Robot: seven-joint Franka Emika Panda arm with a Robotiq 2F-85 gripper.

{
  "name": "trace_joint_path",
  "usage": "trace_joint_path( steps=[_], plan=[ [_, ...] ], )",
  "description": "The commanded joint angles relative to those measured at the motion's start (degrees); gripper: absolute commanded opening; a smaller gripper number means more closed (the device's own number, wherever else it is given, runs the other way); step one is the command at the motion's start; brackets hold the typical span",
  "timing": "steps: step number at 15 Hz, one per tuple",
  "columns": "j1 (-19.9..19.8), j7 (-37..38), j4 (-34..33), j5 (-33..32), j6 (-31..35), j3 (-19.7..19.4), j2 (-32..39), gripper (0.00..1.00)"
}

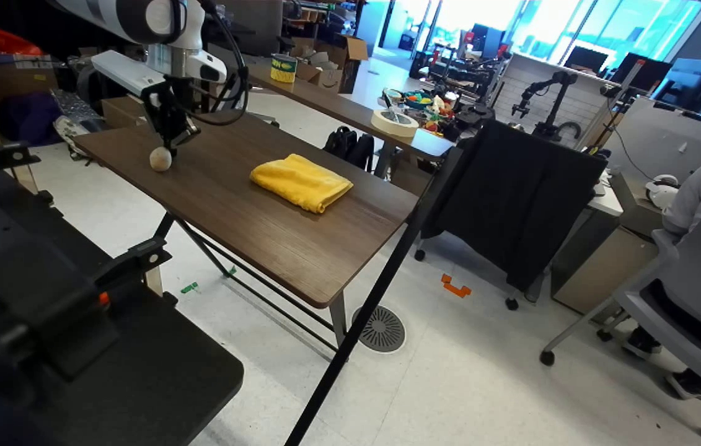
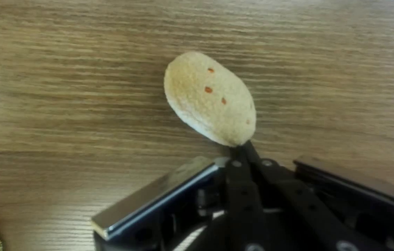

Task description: Use the towel to wipe the table

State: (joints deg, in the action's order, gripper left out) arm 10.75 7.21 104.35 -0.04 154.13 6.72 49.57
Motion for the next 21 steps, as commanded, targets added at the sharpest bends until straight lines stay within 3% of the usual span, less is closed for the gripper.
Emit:
trace_joint_path(
  steps=[1, 10, 14, 19, 20, 21],
  plan=[
    [-0.2, -2.0, 1.6, 0.2, -3.6, 0.2, -3.9, 0.33],
    [0.7, -4.8, 4.2, -4.3, -11.2, -1.7, -9.0, 0.98],
    [0.3, -8.3, 3.2, -5.5, -15.4, -1.2, -7.2, 1.0],
    [0.4, -11.7, 3.6, -7.1, -13.1, -0.7, -5.5, 1.0],
    [0.1, -12.2, 3.7, -7.1, -12.2, -0.4, -5.2, 0.75],
    [0.0, -12.5, 3.8, -7.0, -11.6, -0.2, -5.1, 0.74]
  ],
)
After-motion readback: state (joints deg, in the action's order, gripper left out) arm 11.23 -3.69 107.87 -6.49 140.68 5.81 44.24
